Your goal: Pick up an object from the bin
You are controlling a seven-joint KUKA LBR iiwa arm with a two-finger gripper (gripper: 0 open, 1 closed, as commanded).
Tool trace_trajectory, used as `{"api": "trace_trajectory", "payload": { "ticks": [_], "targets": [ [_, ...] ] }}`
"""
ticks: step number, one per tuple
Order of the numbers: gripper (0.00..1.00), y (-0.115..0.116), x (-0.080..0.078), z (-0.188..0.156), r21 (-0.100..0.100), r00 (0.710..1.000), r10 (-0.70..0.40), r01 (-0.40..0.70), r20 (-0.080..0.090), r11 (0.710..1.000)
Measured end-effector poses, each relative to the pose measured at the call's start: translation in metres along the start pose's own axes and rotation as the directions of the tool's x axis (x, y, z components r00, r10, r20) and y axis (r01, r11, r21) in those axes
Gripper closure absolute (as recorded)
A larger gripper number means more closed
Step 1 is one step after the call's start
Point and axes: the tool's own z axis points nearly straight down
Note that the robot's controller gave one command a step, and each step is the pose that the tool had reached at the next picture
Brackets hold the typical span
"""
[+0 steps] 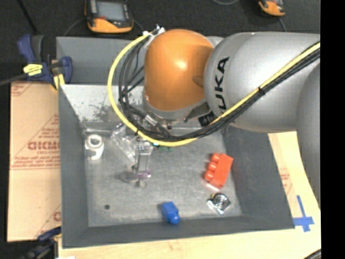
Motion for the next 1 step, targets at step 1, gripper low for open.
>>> {"api": "trace_trajectory", "payload": {
  "ticks": [1],
  "targets": [
    [0.00,-0.0364,-0.0293,0.1509,-0.002,0.987,-0.155,0.155,0.029,0.988]
  ]
}}
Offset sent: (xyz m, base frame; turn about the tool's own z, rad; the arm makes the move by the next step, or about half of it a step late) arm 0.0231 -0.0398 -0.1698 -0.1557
